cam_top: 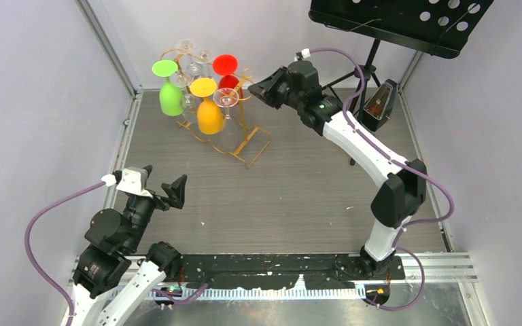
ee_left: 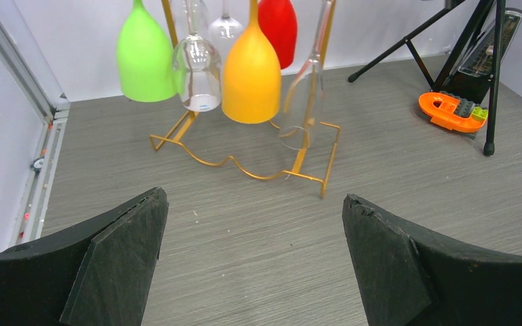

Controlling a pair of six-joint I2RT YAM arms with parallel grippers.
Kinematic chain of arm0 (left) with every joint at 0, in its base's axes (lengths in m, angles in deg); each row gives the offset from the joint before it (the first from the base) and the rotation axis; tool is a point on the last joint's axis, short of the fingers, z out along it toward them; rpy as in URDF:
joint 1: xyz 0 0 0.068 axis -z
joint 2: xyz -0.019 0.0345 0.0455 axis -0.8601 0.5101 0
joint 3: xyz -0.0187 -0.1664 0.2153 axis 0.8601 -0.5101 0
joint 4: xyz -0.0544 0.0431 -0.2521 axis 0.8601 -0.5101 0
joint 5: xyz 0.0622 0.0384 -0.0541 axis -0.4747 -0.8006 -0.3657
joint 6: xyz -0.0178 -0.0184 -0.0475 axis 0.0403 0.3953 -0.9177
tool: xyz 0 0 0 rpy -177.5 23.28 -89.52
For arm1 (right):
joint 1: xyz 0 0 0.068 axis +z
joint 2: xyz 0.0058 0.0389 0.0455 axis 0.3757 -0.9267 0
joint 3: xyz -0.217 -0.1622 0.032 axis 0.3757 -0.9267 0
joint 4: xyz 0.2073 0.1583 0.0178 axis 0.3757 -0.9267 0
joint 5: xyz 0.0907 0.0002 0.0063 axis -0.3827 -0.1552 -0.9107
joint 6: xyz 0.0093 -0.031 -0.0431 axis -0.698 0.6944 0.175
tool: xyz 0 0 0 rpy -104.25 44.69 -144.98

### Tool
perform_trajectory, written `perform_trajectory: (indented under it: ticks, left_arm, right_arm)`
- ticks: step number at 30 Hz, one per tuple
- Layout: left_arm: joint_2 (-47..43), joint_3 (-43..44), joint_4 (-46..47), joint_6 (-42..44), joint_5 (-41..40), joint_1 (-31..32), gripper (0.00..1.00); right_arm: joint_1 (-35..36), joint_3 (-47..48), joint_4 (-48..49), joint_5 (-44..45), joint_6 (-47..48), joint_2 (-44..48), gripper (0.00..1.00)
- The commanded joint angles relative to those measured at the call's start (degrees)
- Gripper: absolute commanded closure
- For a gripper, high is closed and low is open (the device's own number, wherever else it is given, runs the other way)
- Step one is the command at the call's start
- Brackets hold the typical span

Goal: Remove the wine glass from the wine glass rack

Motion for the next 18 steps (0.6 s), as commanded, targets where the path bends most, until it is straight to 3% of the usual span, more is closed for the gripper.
perform_trajectory:
  ticks: [1, 10, 18]
  left_arm:
    - [0.25, -0.17, 1.5, -0.27, -0.42, -0.24, 0.01]
    - [0.16, -0.33, 1.57, -0.36, -0.95, -0.24, 0.01]
    - [0.18, -0.52, 1.63, -0.53, -1.09, -0.25, 0.01]
  right_arm:
    - [-0.46, -5.27, 6.96, 5.11, -2.41, 10.43, 0.94]
    - [-0.45, -24.16, 12.11, 12.16, -7.43, 25.22, 0.94]
    - [0.68, -33.9, 10.58, 18.51, -10.72, 36.12, 0.94]
